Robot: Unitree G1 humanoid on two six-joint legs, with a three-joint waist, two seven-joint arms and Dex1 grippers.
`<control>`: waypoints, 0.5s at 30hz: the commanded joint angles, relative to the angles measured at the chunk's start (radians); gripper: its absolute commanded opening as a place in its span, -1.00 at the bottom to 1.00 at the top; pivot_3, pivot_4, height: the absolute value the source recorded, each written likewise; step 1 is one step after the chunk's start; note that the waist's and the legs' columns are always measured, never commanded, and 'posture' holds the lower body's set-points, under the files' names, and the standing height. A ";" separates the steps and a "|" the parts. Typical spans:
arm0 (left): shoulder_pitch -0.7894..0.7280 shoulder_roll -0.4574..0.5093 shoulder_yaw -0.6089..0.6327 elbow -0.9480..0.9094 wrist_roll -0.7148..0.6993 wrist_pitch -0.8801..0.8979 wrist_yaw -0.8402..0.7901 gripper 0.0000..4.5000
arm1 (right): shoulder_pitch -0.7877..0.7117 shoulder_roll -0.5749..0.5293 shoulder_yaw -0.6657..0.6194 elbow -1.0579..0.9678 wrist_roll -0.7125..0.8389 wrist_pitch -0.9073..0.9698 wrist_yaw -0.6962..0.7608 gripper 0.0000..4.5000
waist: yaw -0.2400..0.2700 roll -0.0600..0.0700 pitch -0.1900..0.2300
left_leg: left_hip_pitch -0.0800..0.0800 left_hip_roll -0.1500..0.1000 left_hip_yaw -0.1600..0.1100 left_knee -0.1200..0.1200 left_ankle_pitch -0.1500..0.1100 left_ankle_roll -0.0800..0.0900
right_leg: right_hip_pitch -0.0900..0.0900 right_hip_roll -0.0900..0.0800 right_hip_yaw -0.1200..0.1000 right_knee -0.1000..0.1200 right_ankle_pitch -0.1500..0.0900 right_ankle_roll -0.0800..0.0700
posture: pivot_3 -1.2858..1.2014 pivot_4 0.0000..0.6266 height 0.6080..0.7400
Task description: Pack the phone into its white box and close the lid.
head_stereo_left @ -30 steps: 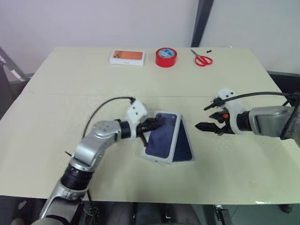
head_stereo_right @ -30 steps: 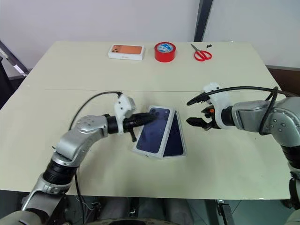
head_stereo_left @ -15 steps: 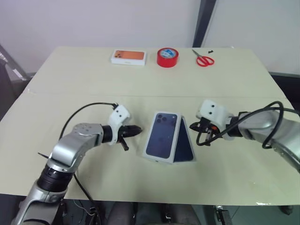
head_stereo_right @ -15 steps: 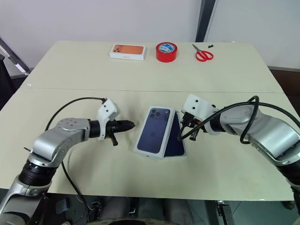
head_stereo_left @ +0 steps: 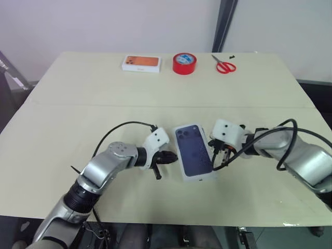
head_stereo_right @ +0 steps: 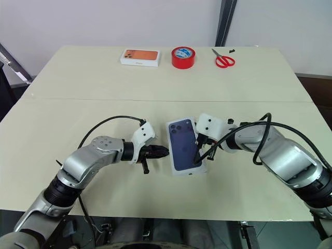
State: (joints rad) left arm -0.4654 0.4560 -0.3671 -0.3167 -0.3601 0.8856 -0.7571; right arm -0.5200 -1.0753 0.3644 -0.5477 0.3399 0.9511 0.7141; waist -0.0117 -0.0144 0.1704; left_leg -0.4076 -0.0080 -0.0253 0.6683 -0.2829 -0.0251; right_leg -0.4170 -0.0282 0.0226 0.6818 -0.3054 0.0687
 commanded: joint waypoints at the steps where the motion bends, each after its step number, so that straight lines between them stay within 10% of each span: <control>1: -0.023 -0.022 0.011 -0.037 -0.016 -0.021 -0.006 -0.81 | 0.004 0.008 -0.023 -0.031 -0.017 -0.020 0.032 -0.98 | 0.000 0.000 0.000 | 0.000 0.000 0.000 0.000 0.000 0.000 | 0.000 0.000 0.000 0.000 0.000 0.000 | 0.03 -0.52 1.00; 15: -0.036 -0.037 0.001 -0.022 -0.005 -0.029 -0.013 -0.81 | 0.046 0.030 -0.052 -0.017 -0.088 -0.021 0.066 -0.98 | 0.001 0.000 0.000 | 0.000 0.000 0.000 0.000 0.000 0.000 | 0.000 0.000 0.000 0.000 0.000 0.000 | 0.03 -0.52 1.00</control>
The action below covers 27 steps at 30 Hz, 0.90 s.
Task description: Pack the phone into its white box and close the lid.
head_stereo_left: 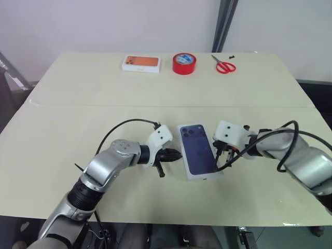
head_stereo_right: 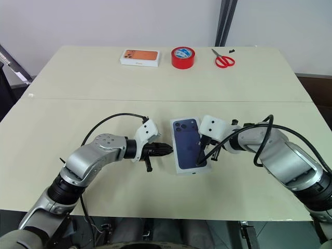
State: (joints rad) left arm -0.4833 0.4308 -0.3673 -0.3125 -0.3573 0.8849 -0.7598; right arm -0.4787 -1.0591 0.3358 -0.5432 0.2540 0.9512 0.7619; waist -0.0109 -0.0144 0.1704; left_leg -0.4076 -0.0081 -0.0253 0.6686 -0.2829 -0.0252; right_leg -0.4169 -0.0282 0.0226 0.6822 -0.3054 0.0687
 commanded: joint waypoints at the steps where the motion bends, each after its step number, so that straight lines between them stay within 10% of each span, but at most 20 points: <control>1: -0.017 -0.010 0.001 -0.026 -0.007 -0.028 -0.011 -0.81 | 0.009 0.016 -0.024 -0.021 -0.006 -0.022 0.020 -0.98 | 0.000 0.000 0.000 | 0.000 0.000 0.000 0.000 0.000 0.000 | 0.000 0.000 0.000 0.000 0.000 0.000 | 0.03 -0.52 1.00; 15: 0.024 0.058 0.071 -0.028 -0.030 -0.037 -0.030 -0.81 | 0.068 -0.028 -0.157 0.008 -0.015 -0.076 0.095 -0.98 | 0.000 0.000 0.000 | 0.000 0.000 0.000 0.000 0.000 0.000 | 0.000 0.000 0.000 0.000 0.000 0.000 | 0.03 -0.52 1.00; 27: -0.222 -0.135 0.008 0.259 0.077 -0.077 0.076 -0.81 | 0.287 -0.031 -0.369 -0.146 0.231 -0.071 0.251 -0.98 | 0.018 0.000 0.000 | 0.002 0.000 0.000 0.001 0.000 0.001 | 0.003 0.001 0.000 -0.001 0.000 0.000 | 0.03 -0.52 1.00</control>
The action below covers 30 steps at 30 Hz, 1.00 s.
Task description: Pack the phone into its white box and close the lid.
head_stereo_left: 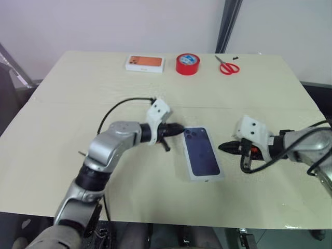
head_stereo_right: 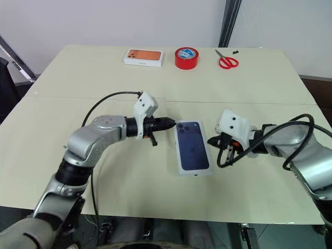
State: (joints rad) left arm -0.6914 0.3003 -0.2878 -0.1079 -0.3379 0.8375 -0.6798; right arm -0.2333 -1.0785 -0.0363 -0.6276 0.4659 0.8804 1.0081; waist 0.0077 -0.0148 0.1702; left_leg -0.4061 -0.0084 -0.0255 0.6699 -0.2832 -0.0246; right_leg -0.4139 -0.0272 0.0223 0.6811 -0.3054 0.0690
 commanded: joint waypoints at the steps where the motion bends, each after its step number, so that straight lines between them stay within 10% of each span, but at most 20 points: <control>1: -0.020 -0.010 -0.089 0.077 0.069 -0.028 -0.007 -0.81 | 0.060 -0.014 0.016 -0.067 0.013 -0.003 -0.001 -0.98 | -0.002 0.000 0.000 | 0.000 0.000 0.000 0.000 0.000 0.000 | 0.000 0.000 0.000 0.000 0.000 0.000 | 0.03 -0.52 1.00; 9: -0.021 -0.018 -0.160 0.166 0.140 -0.009 -0.015 -0.81 | 0.067 0.014 0.149 -0.013 -0.111 -0.003 -0.131 -0.98 | -0.001 0.000 -0.001 | 0.007 0.000 0.000 0.000 0.000 0.000 | 0.007 0.000 0.000 -0.001 0.000 0.000 | 0.03 -0.52 1.00; 30: 0.504 0.258 0.530 -0.323 -0.021 -0.113 0.089 -0.81 | -0.179 0.323 -0.180 0.588 -0.046 -0.309 -0.223 -0.98 | -0.012 -0.001 0.000 | 0.013 0.000 0.002 -0.004 0.000 -0.001 | 0.011 -0.002 0.002 -0.001 0.000 0.000 | 0.03 -0.52 1.00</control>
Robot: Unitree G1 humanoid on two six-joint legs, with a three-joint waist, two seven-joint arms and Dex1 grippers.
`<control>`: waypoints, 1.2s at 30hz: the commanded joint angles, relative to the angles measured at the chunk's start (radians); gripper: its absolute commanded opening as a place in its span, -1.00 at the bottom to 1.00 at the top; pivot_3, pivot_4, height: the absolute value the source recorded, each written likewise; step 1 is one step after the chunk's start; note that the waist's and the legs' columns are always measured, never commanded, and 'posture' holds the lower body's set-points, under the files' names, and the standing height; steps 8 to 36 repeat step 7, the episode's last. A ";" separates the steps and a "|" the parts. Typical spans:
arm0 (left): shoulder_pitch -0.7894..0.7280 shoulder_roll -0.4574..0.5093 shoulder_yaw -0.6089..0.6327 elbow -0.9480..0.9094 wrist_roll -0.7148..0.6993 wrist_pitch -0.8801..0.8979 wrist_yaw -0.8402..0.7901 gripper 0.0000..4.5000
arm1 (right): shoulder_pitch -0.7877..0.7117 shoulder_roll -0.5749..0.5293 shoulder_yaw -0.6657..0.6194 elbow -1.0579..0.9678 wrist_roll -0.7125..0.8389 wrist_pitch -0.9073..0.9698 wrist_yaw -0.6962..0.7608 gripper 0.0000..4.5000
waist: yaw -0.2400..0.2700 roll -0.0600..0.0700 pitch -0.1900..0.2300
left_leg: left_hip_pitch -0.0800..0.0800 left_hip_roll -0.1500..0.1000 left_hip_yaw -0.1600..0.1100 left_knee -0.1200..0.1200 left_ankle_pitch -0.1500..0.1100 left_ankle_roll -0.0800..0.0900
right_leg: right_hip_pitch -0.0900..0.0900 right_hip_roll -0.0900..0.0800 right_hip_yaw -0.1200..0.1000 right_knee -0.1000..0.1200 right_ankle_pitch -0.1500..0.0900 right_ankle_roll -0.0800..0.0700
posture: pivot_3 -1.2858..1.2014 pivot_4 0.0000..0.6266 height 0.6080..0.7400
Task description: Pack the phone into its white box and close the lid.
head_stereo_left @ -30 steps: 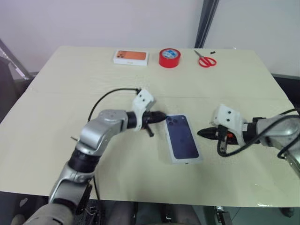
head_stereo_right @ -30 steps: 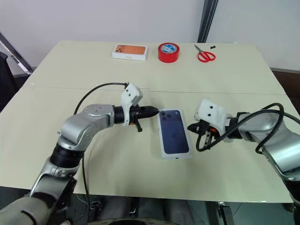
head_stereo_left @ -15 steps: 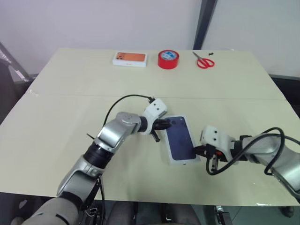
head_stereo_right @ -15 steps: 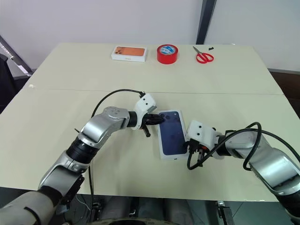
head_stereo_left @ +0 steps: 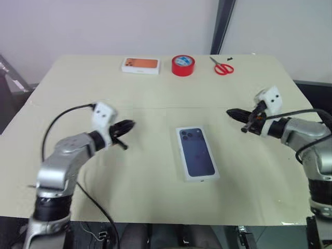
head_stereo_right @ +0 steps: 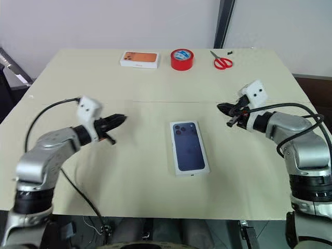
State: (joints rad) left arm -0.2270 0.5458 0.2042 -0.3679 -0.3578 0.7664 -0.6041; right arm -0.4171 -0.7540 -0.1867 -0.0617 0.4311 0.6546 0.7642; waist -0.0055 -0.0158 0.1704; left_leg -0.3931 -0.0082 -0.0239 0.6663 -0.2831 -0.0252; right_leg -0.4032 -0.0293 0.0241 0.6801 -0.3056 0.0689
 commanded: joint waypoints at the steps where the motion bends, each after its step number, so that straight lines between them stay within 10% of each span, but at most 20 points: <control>1: 0.055 0.011 0.050 -0.070 -0.010 -0.042 0.019 -0.81 | 0.016 -0.008 -0.021 0.029 -0.022 -0.106 0.033 -0.98 | 0.003 0.000 0.000 | -0.001 0.000 0.000 0.000 0.000 0.000 | 0.000 -0.001 0.000 -0.001 0.000 0.000 | 0.03 -0.52 1.00; 36: 0.106 0.003 0.035 -0.074 -0.001 -0.079 0.049 -0.81 | 0.045 -0.056 0.010 0.045 0.000 -0.097 0.153 -0.98 | 0.006 0.000 0.000 | 0.000 0.000 0.000 -0.001 0.000 0.000 | 0.000 -0.001 0.000 -0.002 0.000 0.000 | 0.03 -0.52 1.00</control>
